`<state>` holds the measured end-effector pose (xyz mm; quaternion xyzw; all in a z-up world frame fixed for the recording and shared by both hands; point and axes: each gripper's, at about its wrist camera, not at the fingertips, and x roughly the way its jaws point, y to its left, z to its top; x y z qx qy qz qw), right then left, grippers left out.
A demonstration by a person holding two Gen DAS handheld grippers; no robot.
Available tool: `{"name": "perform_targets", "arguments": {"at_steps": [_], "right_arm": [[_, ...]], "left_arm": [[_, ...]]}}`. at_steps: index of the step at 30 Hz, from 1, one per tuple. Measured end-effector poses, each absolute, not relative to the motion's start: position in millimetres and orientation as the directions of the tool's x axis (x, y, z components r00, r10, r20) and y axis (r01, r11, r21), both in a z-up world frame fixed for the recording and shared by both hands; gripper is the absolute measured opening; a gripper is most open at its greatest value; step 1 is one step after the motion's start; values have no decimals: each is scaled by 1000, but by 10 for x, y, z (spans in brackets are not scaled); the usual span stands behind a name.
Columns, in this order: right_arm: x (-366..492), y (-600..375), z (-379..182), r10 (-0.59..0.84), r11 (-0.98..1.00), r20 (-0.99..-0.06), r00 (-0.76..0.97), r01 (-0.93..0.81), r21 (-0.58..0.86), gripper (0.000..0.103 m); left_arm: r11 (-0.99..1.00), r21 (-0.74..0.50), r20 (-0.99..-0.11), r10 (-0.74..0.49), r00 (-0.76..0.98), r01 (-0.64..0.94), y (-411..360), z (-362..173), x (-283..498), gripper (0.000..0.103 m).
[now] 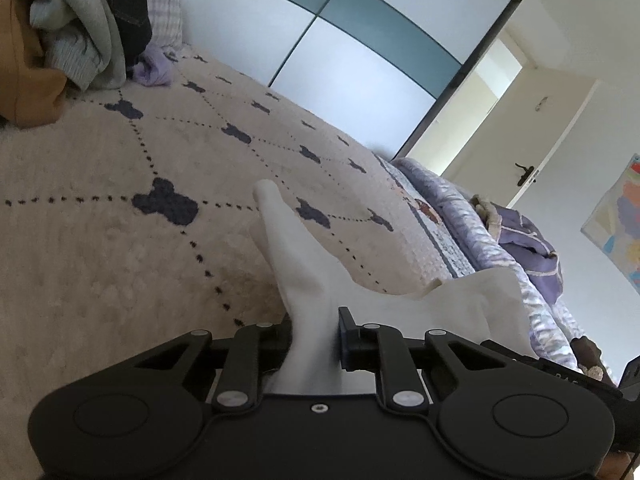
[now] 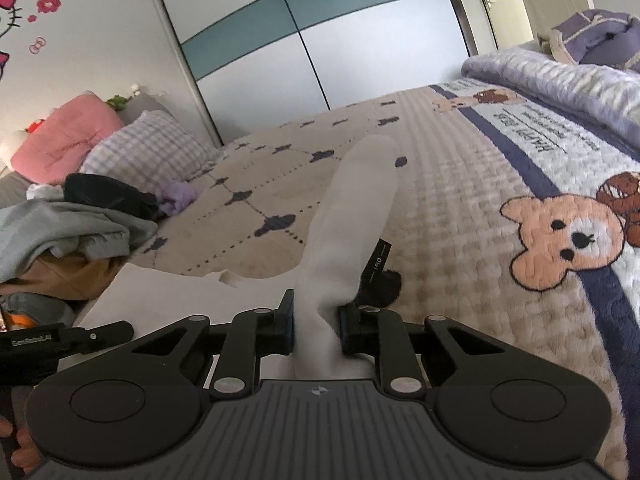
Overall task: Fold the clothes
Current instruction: 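Lift the folded shirt with both grippers and carry it toward the checked bed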
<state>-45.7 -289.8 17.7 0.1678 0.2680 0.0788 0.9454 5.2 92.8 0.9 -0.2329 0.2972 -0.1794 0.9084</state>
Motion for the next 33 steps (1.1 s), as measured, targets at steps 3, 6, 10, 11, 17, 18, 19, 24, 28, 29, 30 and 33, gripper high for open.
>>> {"name": "perform_targets", "arguments": {"at_steps": [3,6,10,11,17,18,19,24,28,29,30,33], "right_arm": [[-491,-2907,229,237,931,-468,852,-61,360,24],[-529,-2919,285,233,934,-458,858,-66,351,24],[-583,-2939,362,226,939,-444,867,-72,338,24],[-601,-2952,386,221,941,-440,871,-72,330,24],[-685,-3093,524,190,951,-418,889,-61,304,23],[-693,-3131,545,185,951,-415,891,-56,305,23],[-701,-3169,567,180,951,-412,893,-51,305,23],[-744,-3384,675,143,949,-397,907,-12,315,23],[-812,-3562,775,100,949,-382,919,28,314,23],[-825,-3618,800,88,949,-378,922,38,313,23],[-839,-3674,825,76,948,-374,924,49,313,23],[-879,-3840,900,40,946,-362,931,81,313,23]], "left_arm": [[827,-529,-448,-464,764,192,927,49,47,14],[824,-532,-442,-466,766,195,923,94,49,14],[813,-546,-442,-485,754,203,898,183,71,14],[809,-551,-440,-491,752,205,885,209,72,14],[825,-501,-428,-500,753,263,608,413,19,13],[830,-484,-425,-500,754,278,542,459,8,13],[835,-466,-421,-499,757,292,474,498,-2,13],[847,-411,-410,-503,761,338,134,652,8,13],[845,-396,-414,-515,751,361,-152,743,79,13],[843,-391,-414,-519,748,369,-231,770,98,13],[842,-383,-413,-524,745,379,-306,799,119,13],[838,-360,-406,-537,740,411,-539,893,177,13]]}}
